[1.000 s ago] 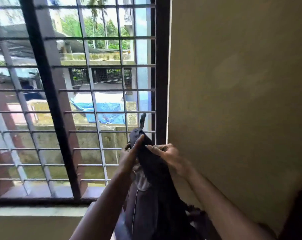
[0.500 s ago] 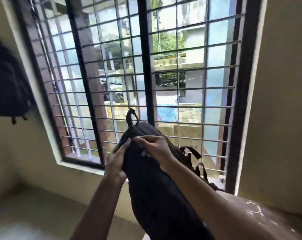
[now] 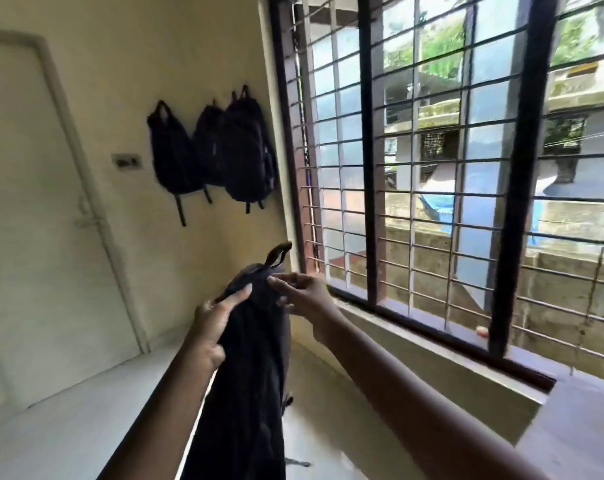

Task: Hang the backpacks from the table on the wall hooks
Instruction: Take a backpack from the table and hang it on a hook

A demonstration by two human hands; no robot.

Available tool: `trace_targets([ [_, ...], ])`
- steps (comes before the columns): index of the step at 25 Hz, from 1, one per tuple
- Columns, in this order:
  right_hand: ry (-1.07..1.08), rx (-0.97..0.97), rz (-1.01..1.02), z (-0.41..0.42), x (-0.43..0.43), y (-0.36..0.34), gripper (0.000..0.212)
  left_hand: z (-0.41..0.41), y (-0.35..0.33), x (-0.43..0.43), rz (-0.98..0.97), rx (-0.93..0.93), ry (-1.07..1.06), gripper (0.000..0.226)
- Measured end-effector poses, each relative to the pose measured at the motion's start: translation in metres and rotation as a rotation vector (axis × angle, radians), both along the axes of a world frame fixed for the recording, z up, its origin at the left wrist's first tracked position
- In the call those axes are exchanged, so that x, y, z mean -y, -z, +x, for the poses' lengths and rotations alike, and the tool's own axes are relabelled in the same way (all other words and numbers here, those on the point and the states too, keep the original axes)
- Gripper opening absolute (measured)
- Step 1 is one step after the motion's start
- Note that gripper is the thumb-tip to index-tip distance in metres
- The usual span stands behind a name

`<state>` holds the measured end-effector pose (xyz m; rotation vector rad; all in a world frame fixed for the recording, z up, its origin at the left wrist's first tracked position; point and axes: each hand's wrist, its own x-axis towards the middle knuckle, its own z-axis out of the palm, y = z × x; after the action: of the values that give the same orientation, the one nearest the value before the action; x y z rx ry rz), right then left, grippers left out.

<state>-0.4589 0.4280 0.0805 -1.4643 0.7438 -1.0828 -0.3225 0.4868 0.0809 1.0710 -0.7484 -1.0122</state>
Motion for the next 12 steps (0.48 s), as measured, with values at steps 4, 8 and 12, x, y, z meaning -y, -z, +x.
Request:
trace_targets([
  [4, -0.171, 0.024, 0.084, 0.1, 0.009, 0.028, 0.02, 0.089, 0.018, -0.025, 0.055, 0.06, -0.126, 0.032],
  [8, -0.272, 0.005, 0.11, 0.199, 0.029, 0.05, 0.021, 0.161, 0.047, -0.029, 0.145, 0.111, -0.34, 0.035],
  [12, -0.323, -0.079, 0.144, 0.301, 0.069, 0.064, 0.024, 0.222, 0.064, -0.002, 0.253, 0.2, -0.441, 0.036],
])
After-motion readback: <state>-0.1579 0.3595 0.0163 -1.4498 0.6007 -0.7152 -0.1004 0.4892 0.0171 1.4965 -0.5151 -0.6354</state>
